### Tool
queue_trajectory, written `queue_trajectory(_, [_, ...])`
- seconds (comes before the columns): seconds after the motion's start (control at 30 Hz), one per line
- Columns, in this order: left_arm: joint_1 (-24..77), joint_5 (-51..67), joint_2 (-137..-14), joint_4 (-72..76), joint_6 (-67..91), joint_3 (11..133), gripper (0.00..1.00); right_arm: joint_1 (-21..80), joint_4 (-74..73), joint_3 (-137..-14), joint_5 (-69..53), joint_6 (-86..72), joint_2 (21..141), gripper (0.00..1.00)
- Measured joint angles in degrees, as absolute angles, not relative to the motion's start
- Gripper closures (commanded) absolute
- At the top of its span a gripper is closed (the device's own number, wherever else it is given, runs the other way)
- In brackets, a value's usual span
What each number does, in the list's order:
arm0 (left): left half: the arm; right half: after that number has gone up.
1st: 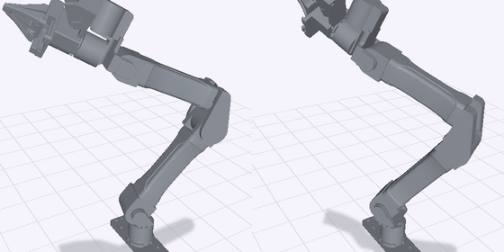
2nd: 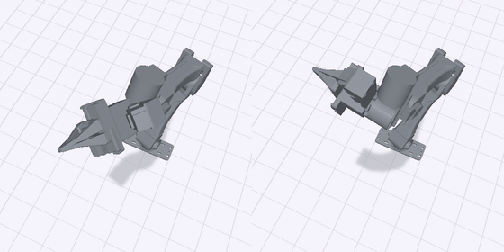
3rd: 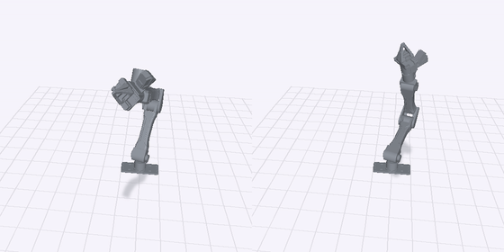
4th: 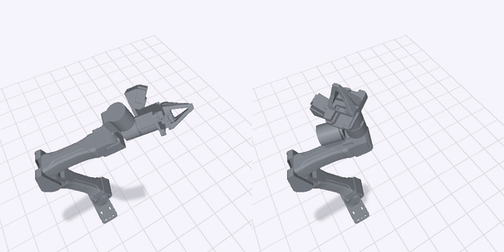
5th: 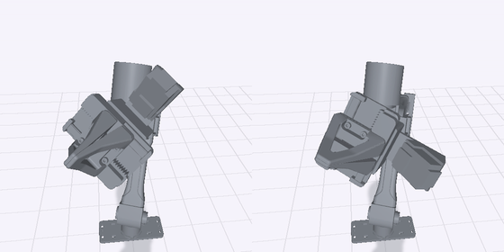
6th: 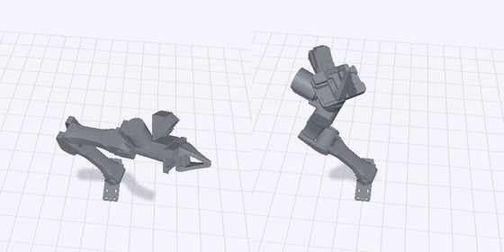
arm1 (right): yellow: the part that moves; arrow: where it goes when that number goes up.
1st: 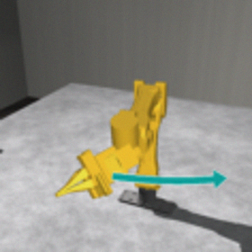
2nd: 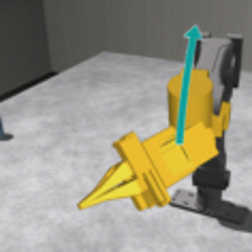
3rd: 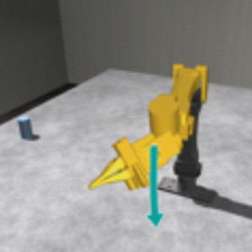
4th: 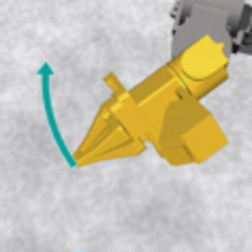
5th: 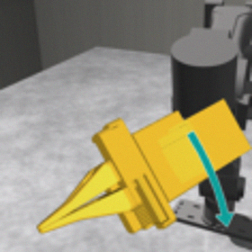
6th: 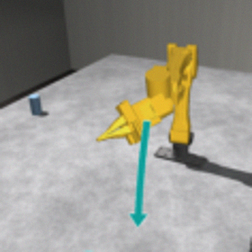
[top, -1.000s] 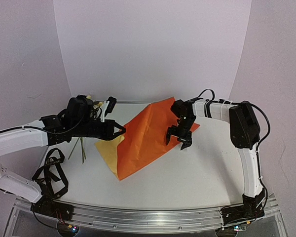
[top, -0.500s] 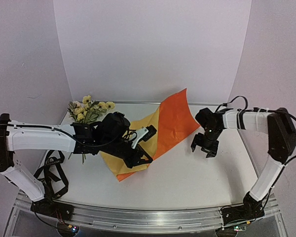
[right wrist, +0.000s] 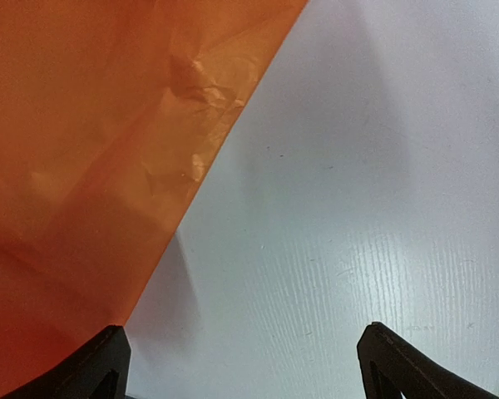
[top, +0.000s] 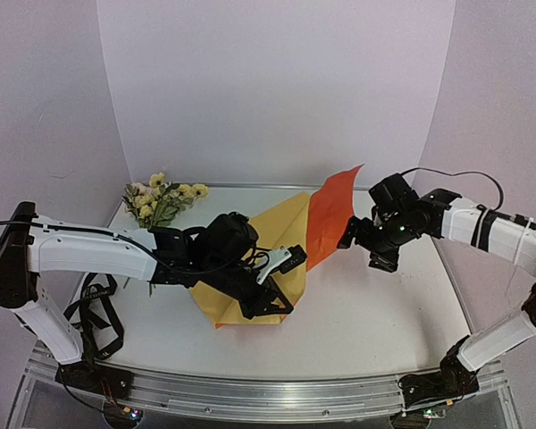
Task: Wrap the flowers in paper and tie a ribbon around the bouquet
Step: Pass from the left arm to the right
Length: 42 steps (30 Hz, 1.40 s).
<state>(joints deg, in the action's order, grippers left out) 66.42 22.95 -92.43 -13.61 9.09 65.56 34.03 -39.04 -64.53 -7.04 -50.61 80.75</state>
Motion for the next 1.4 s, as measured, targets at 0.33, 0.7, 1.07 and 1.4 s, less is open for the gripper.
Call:
queue_trajectory(0.33, [66.99,23.86,-92.79,-13.67,8.95,66.30,1.00,42.05,-37.04,-70.82,-7.03,-47.14,79.06,0.02])
queue_trajectory(0.7, [69.11,24.05,-93.06,-14.59,8.95,66.32,1.00,44.94,-36.84,-80.44,-7.63,-46.17,85.72,0.16])
queue_trajectory(1.07, [69.73,22.91,-92.89,-14.57,9.68,66.26,0.80,45.65,-37.45,-77.11,-6.62,-48.76,87.84,0.99])
queue_trajectory(1.4, [69.56,18.78,-87.32,-13.39,13.75,64.82,0.50,45.65,-40.98,-65.27,-2.62,-49.89,79.96,1.00])
